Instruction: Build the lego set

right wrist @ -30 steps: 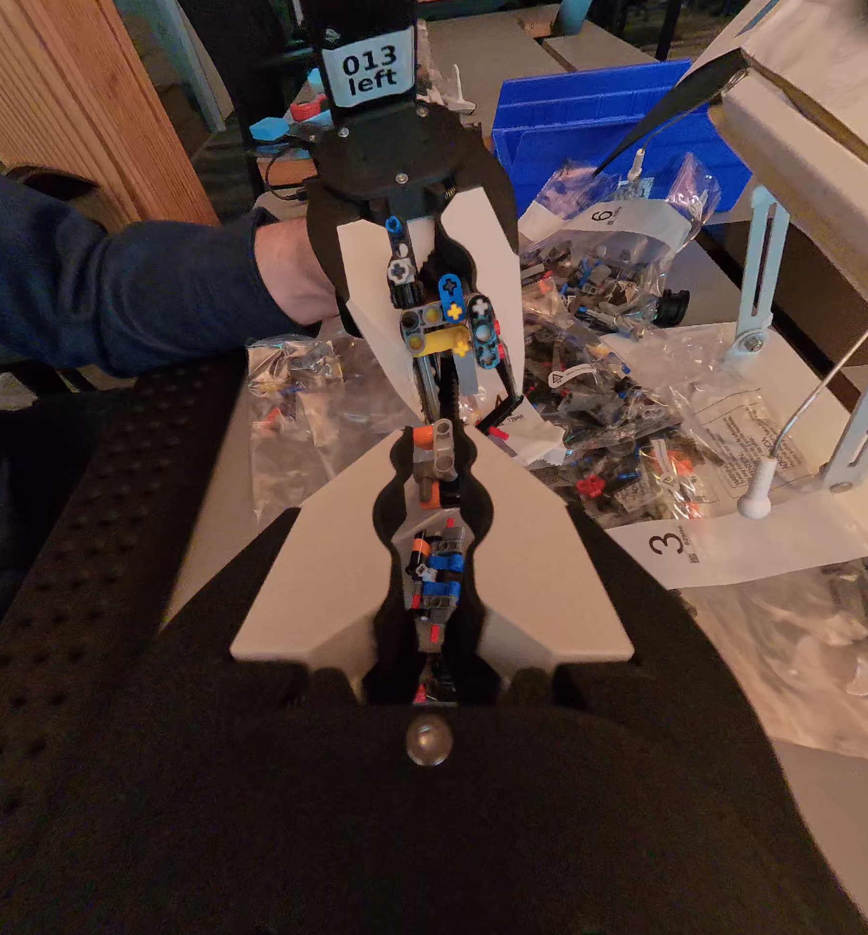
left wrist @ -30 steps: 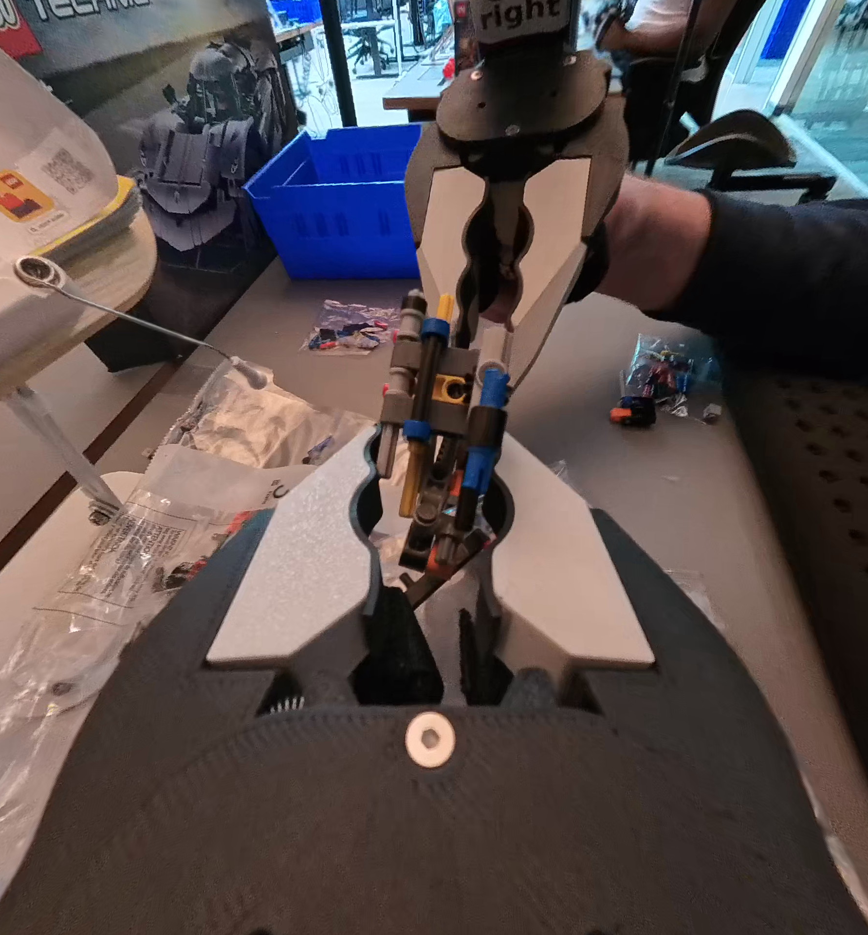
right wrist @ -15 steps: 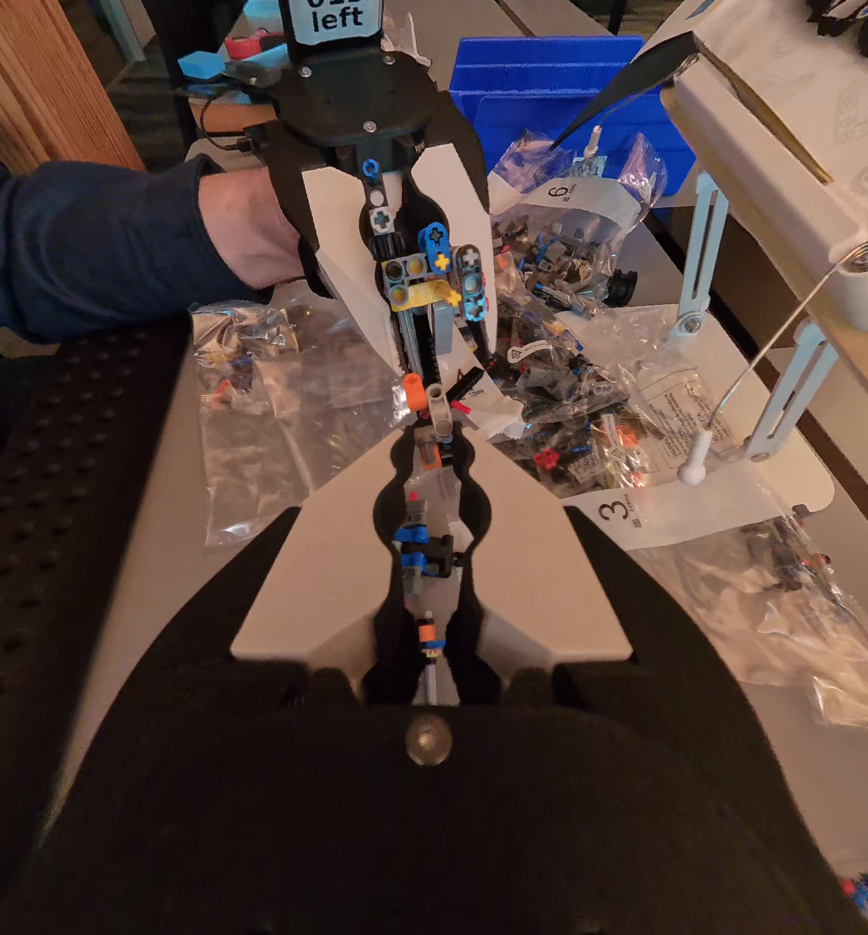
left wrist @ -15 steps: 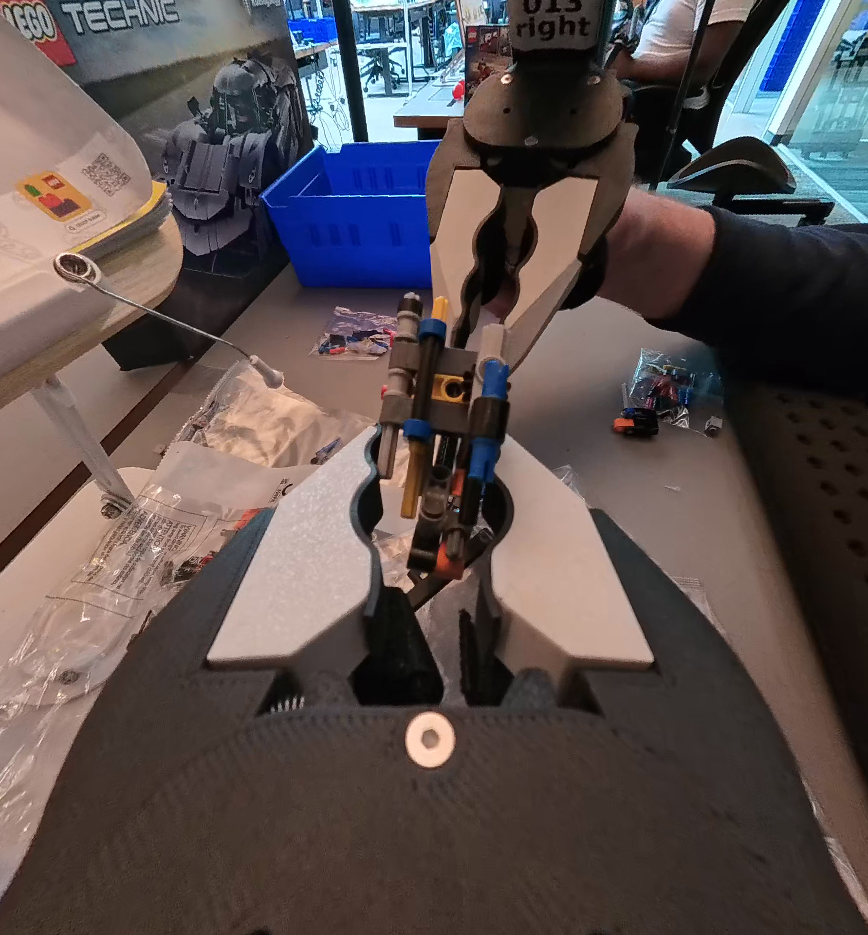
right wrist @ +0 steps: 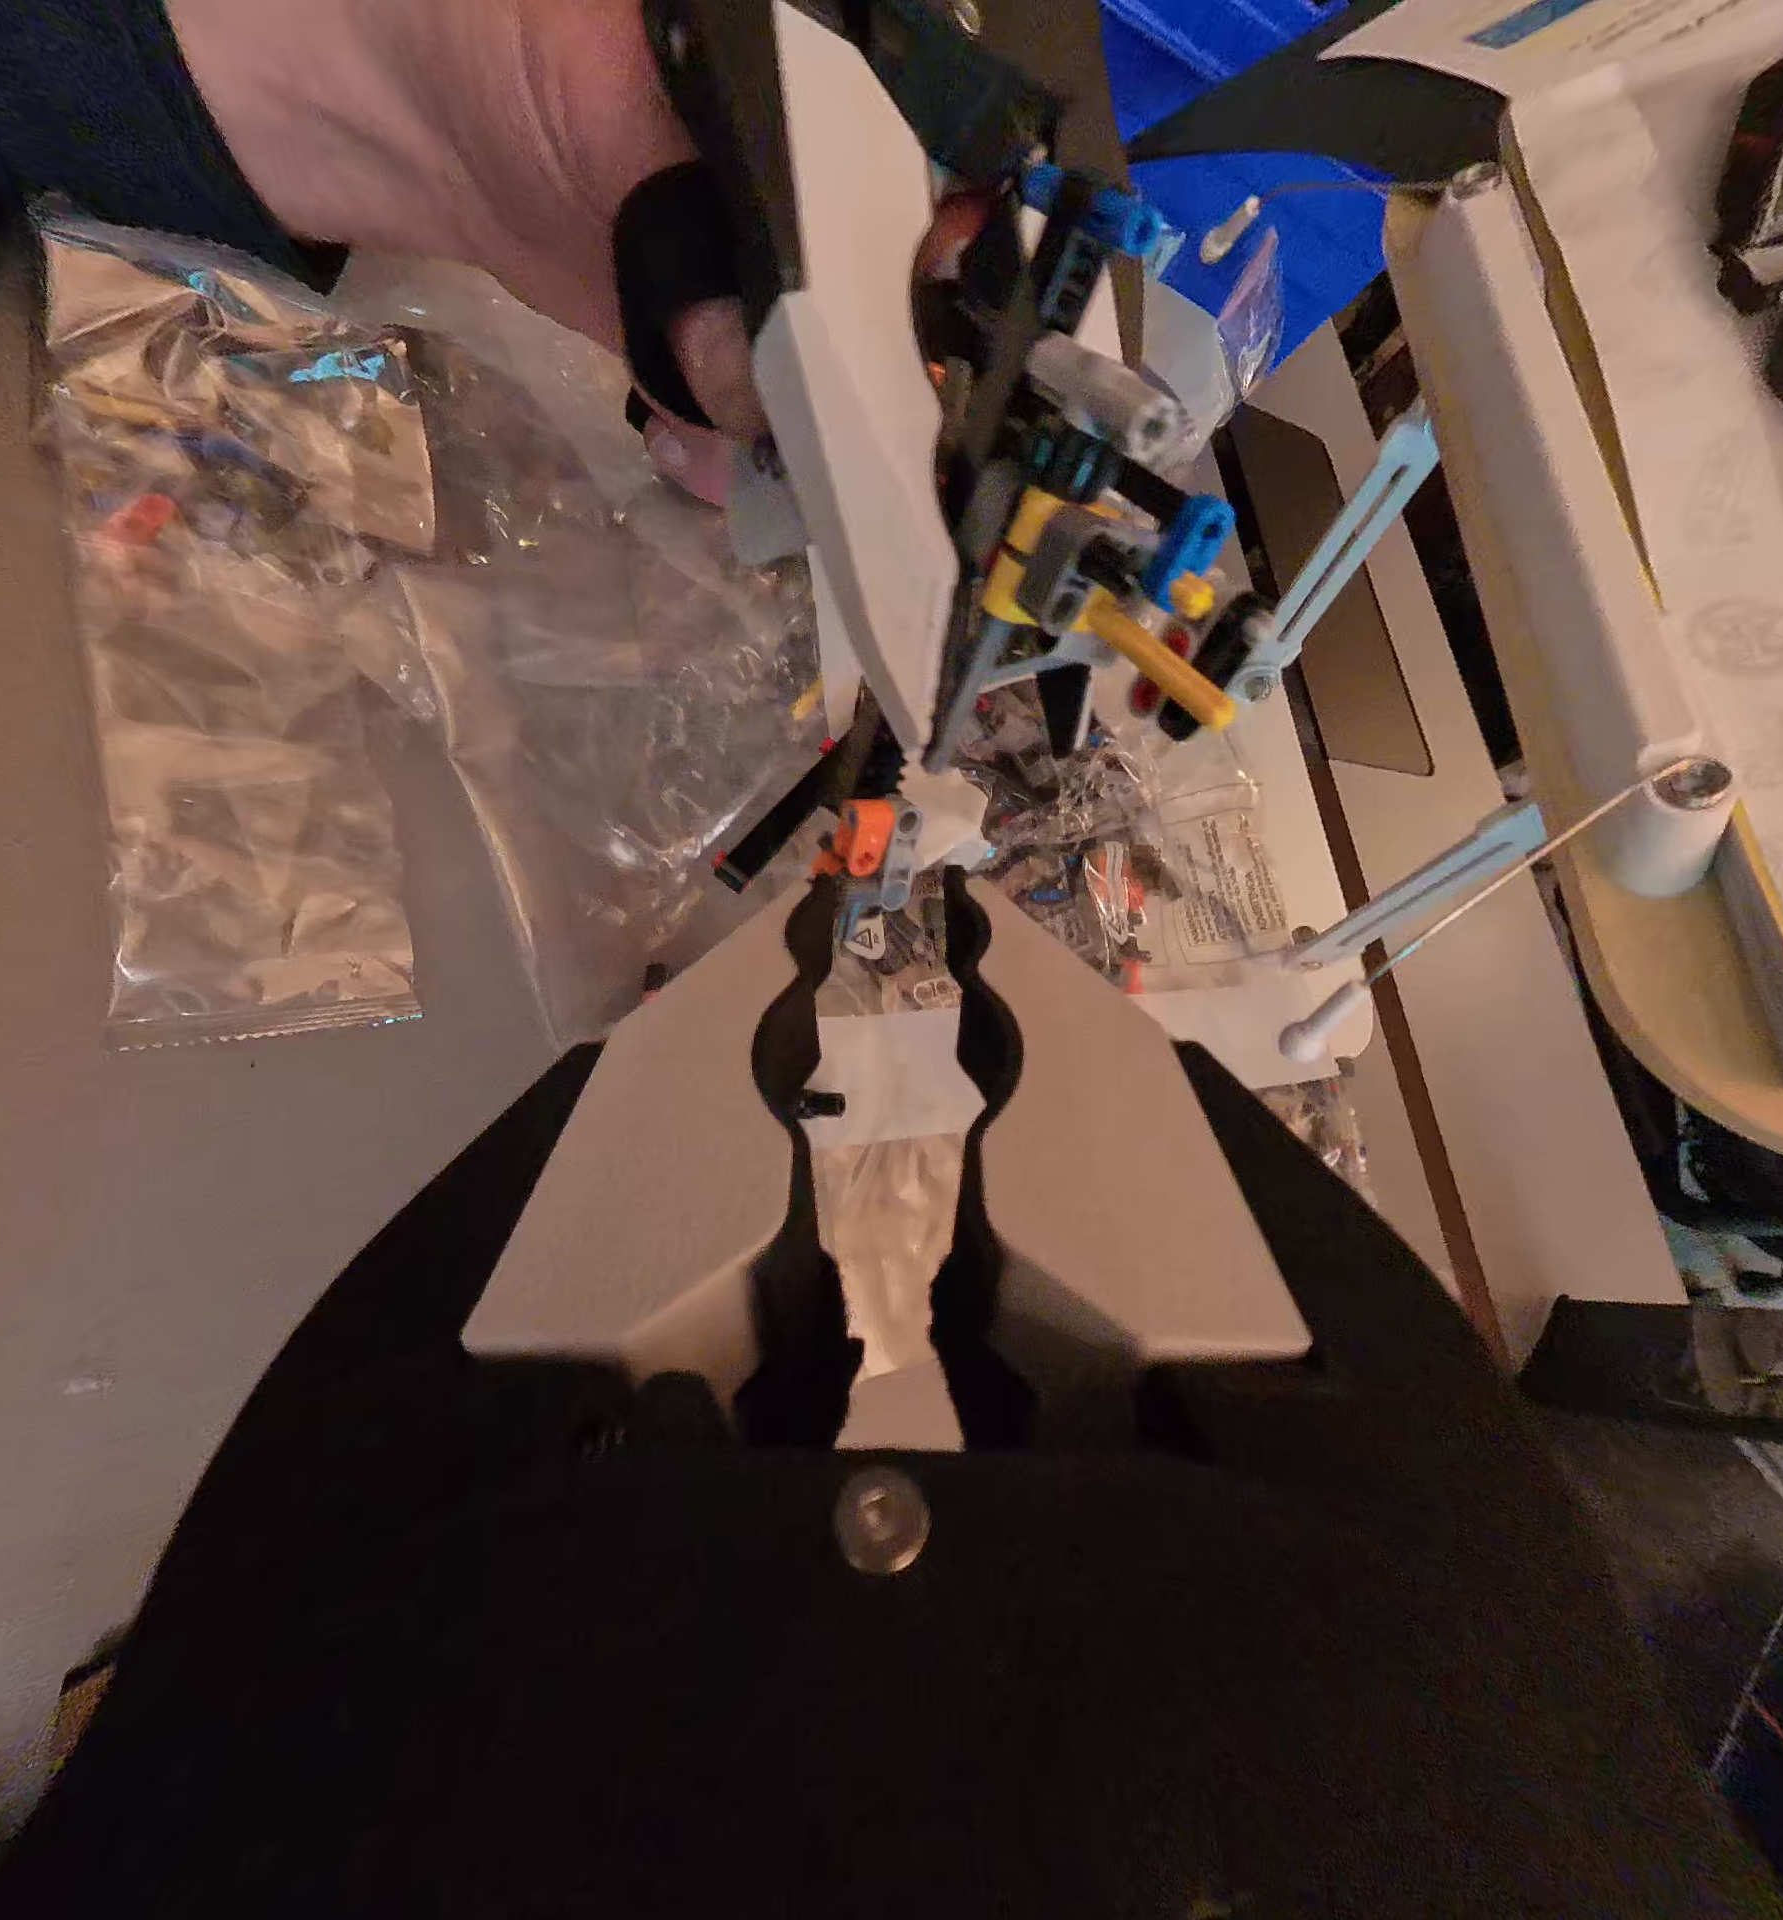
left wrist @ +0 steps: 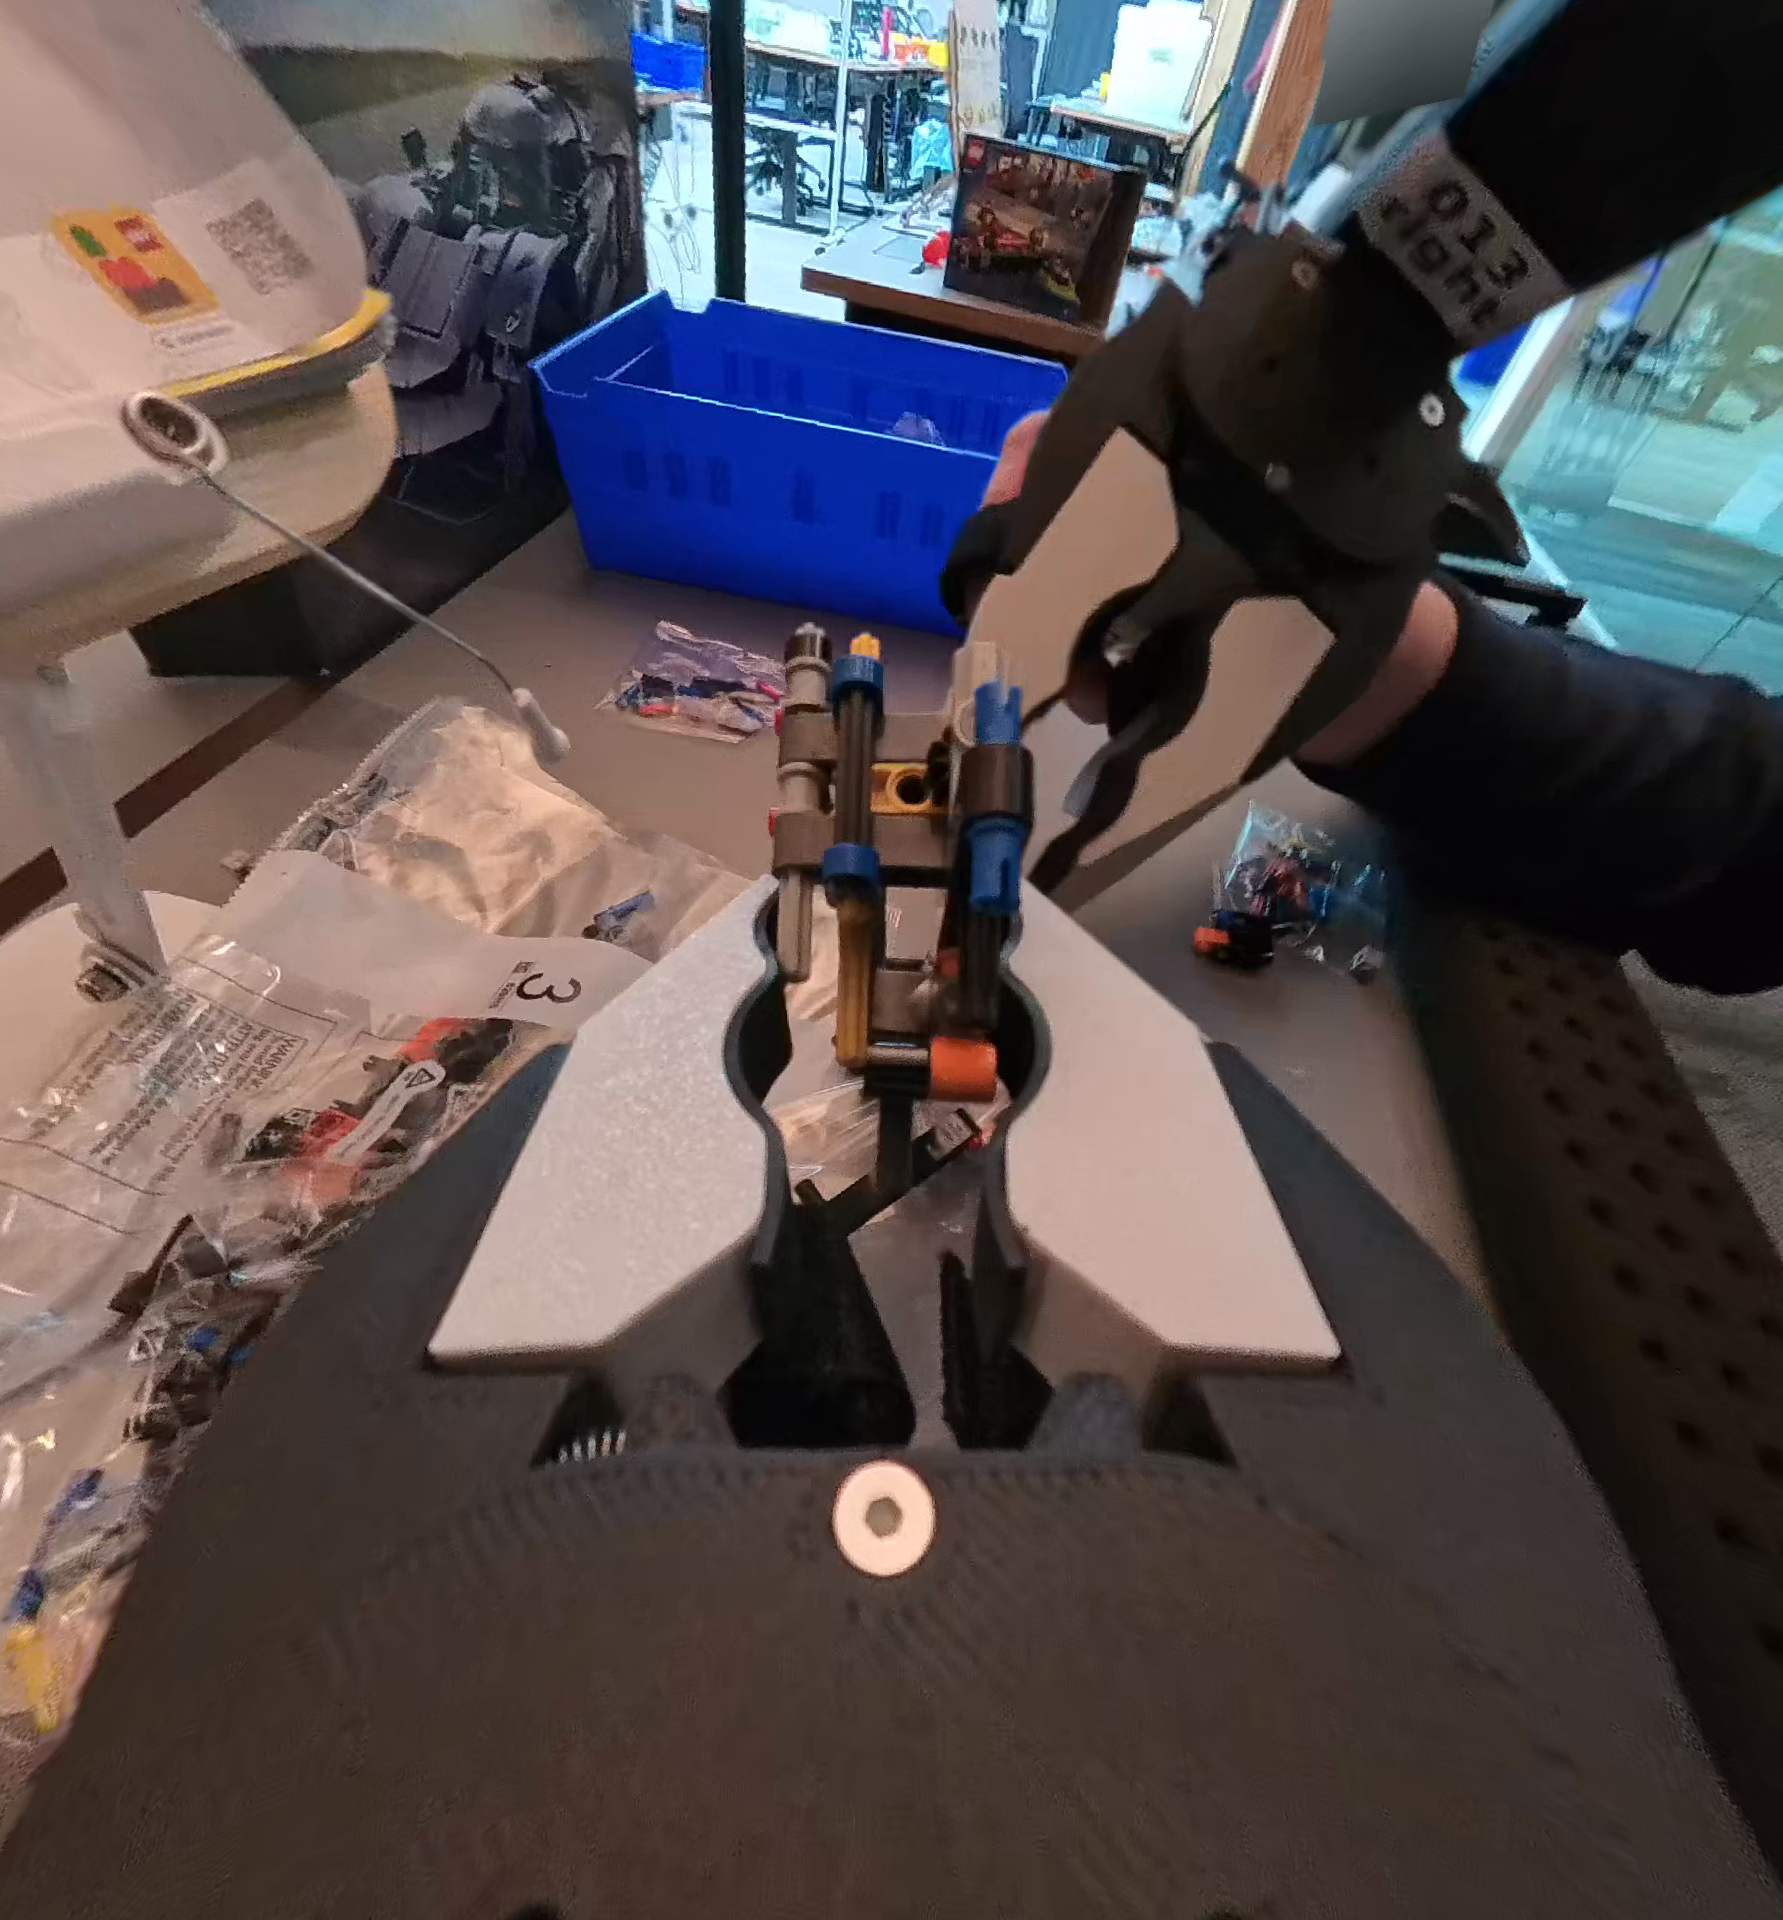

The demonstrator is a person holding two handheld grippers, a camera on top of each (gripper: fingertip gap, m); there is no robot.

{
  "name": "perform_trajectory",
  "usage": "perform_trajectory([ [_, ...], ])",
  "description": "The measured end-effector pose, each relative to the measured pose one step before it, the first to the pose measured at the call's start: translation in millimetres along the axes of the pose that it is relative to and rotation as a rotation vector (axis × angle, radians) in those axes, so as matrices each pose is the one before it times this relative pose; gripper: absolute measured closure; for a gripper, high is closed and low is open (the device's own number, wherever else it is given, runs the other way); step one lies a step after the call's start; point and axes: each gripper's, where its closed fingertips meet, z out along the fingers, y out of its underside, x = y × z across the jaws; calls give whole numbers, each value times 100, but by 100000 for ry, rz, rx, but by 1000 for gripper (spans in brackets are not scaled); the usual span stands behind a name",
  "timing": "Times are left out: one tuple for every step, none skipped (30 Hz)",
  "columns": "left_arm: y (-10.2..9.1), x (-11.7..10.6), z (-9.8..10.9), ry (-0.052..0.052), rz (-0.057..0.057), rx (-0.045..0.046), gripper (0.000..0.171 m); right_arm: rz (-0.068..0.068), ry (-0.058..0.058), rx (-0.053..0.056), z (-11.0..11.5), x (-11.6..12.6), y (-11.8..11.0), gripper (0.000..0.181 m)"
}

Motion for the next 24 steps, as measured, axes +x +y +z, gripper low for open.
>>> perform_trajectory([
  [-10, -129, -21, 197, -2262, 350, 138, -811, 366, 42, 71, -96, -202, 162],
  [74, -108, 26, -20, -1488, -184, 139, -596, 1000, 110, 69, 16, -215, 161],
  [59, -224, 42, -1011, -1066, -129, 139, -191, 543, 153, 79, -24, -169, 161],
  [16, -168, 65, -657, -1528, 35, 139, 775, -945, -479, 154, -169, -21, 160],
  [-62, -8, 83, 159, -1276, 466, 138, 1388, -603, -984, 242, -96, 133, 158],
  [-100, -12, 71, -88, -1009, 715, 139, 1195, -266, -998, 301, -51, 186, 158],
  [-37, -117, 73, -828, -1039, 175, 139, 934, -898, -682, 333, -180, 138, 158],
  [145, -250, 78, -1720, -505, -1041, 139, 769, -153, -1067, 305, -66, 159, 156],
  [205, -132, 79, -924, 253, -1091, 139, 372, 1276, -1801, 186, 172, 246, 158],
  [50, -16, 61, -52, -393, -16, 139, 438, 1933, -1030, 18, 299, 115, 164],
  [-88, -23, 49, 63, -1061, 672, 139, 1181, 1146, 235, -66, 226, -64, 168],
  [-92, 14, 28, 235, -1014, 516, 139, 1708, 468, 759, -52, 158, -87, 170],
  [-50, -15, -6, -159, -435, 114, 139, 1373, 154, 708, -8, 108, -40, 171],
  [-76, -111, -34, -870, -418, 319, 140, 1333, 344, 454, 25, 144, 12, 171],
  [-68, -51, -23, -423, -803, 247, 140, 1476, 63, 551, 32, 90, -62, 170],
  [-33, 6, 7, 57, -939, 99, 139, 1342, 636, 245, 23, 153, -56, 169],
  [-68, -5, 10, -214, -713, 305, 140, 1153, 1158, -495, 39, 225, 30, 168],
  [-46, -38, 25, -505, -465, 141, 139, 728, 288, -269, 52, 34, -20, 167],
  [23, -25, 22, -398, -308, -223, 139, 21, 81, -224, 81, -54, -3, 166],
  [7, -56, -4, -424, -181, -71, 140, -493, 432, -373, 93, -28, 27, 166],
  [5, -36, -13, -107, -409, 49, 140, -466, 570, -441, 105, -9, 36, 166],
  [-21, -93, -10, -292, -871, 192, 140, 63, 326, -475, 109, -15, 27, 166],
  [-106, -73, -26, -100, -1068, 793, 140, 560, 69, -292, 102, -51, -21, 166],
  [-27, -32, -23, 78, -466, 266, 140, 370, 626, -164, 81, 33, -20, 168],
])
